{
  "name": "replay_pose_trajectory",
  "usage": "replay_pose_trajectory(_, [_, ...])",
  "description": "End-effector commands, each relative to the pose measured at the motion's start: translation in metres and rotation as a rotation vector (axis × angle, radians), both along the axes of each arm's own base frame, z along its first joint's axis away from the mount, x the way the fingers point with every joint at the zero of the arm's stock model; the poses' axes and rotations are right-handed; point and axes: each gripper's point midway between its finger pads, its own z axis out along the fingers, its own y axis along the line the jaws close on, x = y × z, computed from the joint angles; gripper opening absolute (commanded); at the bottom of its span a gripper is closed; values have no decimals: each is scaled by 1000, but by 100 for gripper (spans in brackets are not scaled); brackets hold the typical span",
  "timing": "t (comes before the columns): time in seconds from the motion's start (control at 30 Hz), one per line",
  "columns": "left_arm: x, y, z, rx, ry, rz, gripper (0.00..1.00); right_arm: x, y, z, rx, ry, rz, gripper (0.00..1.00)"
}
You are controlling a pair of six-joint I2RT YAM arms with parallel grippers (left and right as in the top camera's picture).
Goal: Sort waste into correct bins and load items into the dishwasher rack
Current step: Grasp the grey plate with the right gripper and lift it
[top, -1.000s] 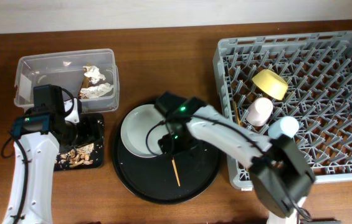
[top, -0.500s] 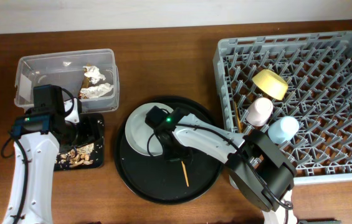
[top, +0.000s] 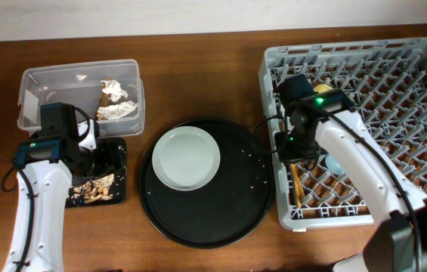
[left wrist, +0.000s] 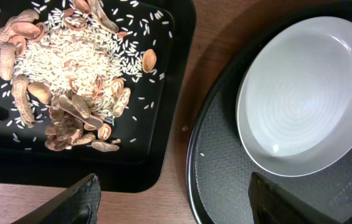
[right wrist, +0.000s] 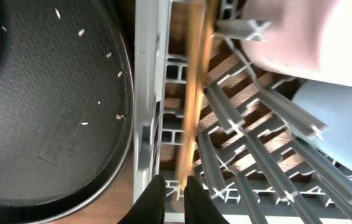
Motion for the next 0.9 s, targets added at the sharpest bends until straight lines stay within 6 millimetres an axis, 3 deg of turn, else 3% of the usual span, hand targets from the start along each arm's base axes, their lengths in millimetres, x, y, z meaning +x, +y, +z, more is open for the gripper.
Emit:
replay_pose_trajectory(0.0, [0, 0, 4, -7, -13, 10, 75, 2, 2, -3, 13, 9, 26, 18])
replay_pose_trajectory(0.07, [0, 0, 4, -6, -13, 10, 75, 7, 4, 16, 33, -57, 25, 21])
replay_pose_trajectory(0.13, [0, 0, 4, -7, -13, 10, 75, 20, 17, 56, 116, -184, 30, 26])
replay_pose_trajectory(0.17, [0, 0, 4, -7, -14, 10, 75, 29, 42, 75, 262, -241, 57, 38])
replay_pose_trajectory(0.2, [0, 0, 4, -6, -14, 10, 75, 37, 72, 74, 365, -260, 111, 47])
replay_pose_trajectory(0.23, [0, 0, 4, -7, -14, 10, 75, 45, 113, 41, 372, -229, 202, 58])
replay_pose_trajectory(0.27, [0, 0, 4, -6, -14, 10, 75, 51, 134, 15, 371, -195, 224, 60])
replay_pose_trajectory(0.4, [0, 0, 4, -6, -14, 10, 75, 51, 172, -75, 336, -44, 199, 61])
replay_pose_trajectory(0.5, [0, 0, 4, -6, -14, 10, 75, 44, 176, -112, 303, 34, 132, 61])
replay_pose_trajectory(0.53, [0, 0, 4, -6, -14, 10, 75, 40, 179, -120, 307, 58, 129, 56])
replay_pose_trajectory(0.57, [0, 0, 4, -7, -14, 10, 75, 37, 181, -125, 312, 78, 133, 47])
replay_pose_trajectory(0.63, [0, 0, 4, -7, -14, 10, 75, 32, 181, -126, 301, 94, 135, 12])
replay_pose_trajectory(0.67, [0, 0, 4, -7, -14, 10, 75, 30, 177, -125, 293, 107, 120, 4])
replay_pose_trajectory(0.7, [0, 0, 4, -6, -14, 10, 75, 28, 172, -125, 286, 120, 104, 4])
replay_pose_trajectory(0.8, [0, 0, 4, -7, -13, 10, 75, 35, 150, -106, 275, 111, 52, 4])
replay_pose_trajectory(0.83, [0, 0, 4, -7, -13, 10, 75, 43, 136, -90, 236, 68, 34, 4])
replay_pose_trajectory(0.87, [0, 0, 4, -7, -13, 10, 75, 53, 117, -62, 182, -7, 17, 4])
